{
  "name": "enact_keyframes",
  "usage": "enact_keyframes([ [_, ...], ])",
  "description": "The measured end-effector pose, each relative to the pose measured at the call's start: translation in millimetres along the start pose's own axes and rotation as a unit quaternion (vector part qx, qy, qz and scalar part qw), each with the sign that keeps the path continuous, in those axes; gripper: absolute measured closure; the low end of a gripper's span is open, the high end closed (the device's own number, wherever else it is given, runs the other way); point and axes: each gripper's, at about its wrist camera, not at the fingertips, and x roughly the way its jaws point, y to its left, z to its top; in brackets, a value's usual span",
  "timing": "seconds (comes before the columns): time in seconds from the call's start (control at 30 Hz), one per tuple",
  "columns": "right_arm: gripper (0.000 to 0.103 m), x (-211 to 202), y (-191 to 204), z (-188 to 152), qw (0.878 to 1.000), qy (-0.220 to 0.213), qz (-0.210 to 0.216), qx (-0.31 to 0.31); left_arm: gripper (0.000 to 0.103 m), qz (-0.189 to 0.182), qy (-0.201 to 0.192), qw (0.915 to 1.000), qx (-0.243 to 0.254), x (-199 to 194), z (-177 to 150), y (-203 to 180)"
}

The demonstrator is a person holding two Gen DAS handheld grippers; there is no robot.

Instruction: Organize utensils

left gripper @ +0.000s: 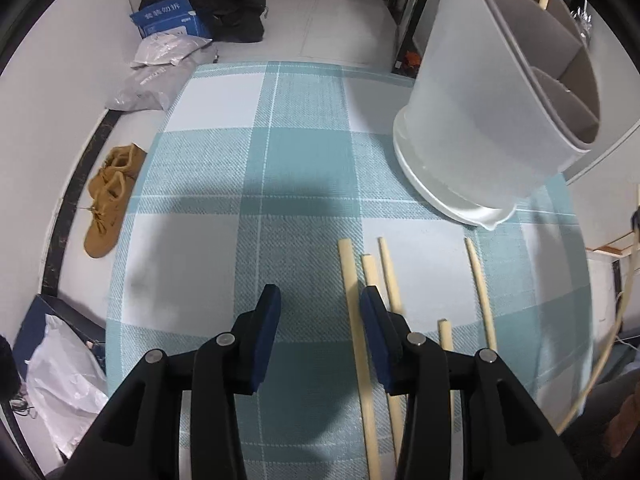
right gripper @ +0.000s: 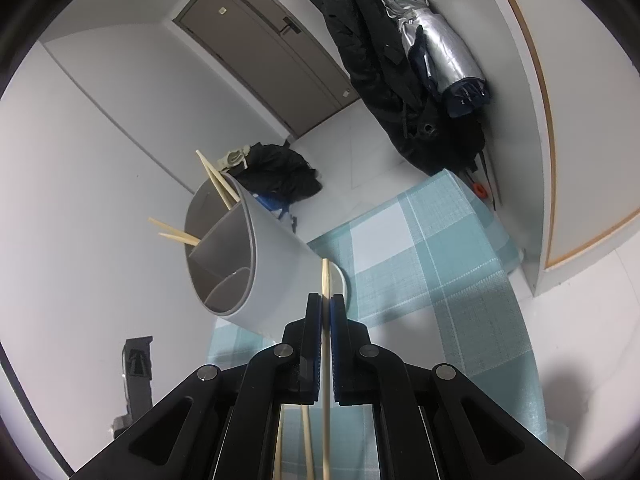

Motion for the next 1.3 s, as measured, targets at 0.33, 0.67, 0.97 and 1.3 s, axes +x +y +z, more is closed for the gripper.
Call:
enact_keyframes([
  [0.33, 0.1, -1.4, 0.2, 2.2, 1.0, -0.003, 0.005, 0.0, 0.067, 0.038, 0.01, 0.9989, 0.026, 6.9, 9.9, -5.6],
  [0.67, 0.1, -6.9, 14.4, 3.6, 0.999, -0.018, 0.027, -0.031, 0.101, 0.028, -0.038, 0.9988, 0.012, -15.1, 2.4, -17.0],
  [0.97, 0.1, -30.3, 54.0, -9.3, 0.988, -0.075, 0.059, -0.119, 0.101, -0.052, -0.177, 0.9827, 0.005, -98.7, -17.1, -18.3],
  [1.3, 0.1, -44.8, 91.4, -24.3, 0.976, -0.113, 0.067, -0.176, 0.101, -0.092, -0.236, 0.9672, 0.018, -138.6, -25.4, -25.1],
])
